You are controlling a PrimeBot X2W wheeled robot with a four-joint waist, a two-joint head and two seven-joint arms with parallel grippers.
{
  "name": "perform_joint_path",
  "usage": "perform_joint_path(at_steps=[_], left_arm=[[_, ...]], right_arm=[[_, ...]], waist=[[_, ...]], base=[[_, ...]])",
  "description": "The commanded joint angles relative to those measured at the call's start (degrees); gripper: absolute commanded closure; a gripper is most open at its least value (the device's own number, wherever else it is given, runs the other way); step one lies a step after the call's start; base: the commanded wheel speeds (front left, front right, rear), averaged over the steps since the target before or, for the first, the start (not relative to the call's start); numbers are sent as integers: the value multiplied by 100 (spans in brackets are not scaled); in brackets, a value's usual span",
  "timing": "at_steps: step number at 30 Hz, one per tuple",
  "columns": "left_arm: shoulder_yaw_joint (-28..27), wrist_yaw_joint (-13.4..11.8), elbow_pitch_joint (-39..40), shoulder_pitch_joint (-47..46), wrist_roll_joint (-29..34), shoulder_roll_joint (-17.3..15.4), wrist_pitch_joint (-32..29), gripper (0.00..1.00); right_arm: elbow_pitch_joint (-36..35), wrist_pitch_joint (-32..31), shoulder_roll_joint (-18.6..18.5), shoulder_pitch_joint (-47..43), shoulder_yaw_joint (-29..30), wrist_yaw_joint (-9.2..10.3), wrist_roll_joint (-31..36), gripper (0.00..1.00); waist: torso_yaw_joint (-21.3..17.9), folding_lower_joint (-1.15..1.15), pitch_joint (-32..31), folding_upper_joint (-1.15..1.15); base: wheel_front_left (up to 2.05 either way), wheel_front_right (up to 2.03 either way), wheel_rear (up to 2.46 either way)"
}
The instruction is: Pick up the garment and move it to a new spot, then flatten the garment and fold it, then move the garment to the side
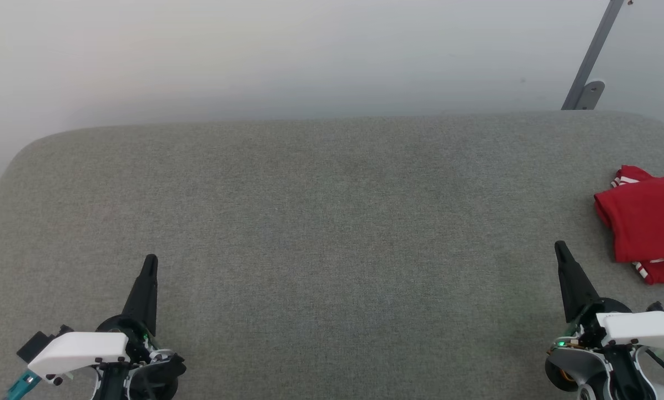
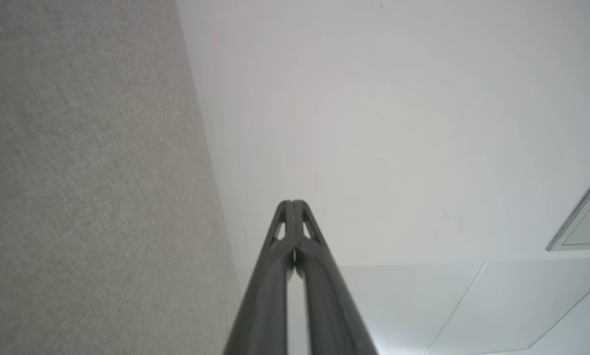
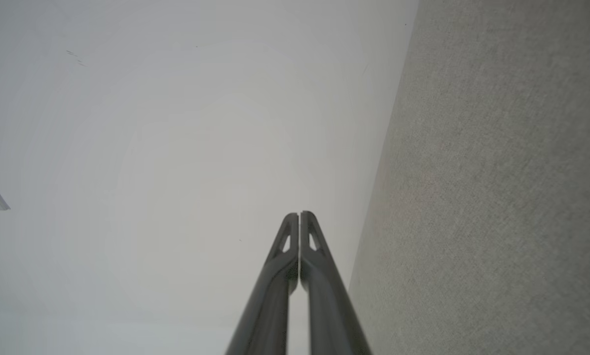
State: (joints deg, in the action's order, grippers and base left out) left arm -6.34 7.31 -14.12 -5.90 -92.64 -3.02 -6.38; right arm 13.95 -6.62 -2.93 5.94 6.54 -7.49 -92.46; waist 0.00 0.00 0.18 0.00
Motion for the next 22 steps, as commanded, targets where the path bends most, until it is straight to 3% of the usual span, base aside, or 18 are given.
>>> perform_joint_path(at_steps=[1, 22], left_arm=[[-10, 33, 1, -72, 25, 5, -28, 100], [-15, 33, 0, -73, 29, 8, -24, 100]], right_arm=[[17, -4, 9, 57, 6, 0, 10, 100], [17, -7, 10, 57, 6, 0, 12, 100]], waist=[[0, 0, 0, 0], [0, 0, 0, 0]], base=[[0, 0, 0], [0, 0, 0]])
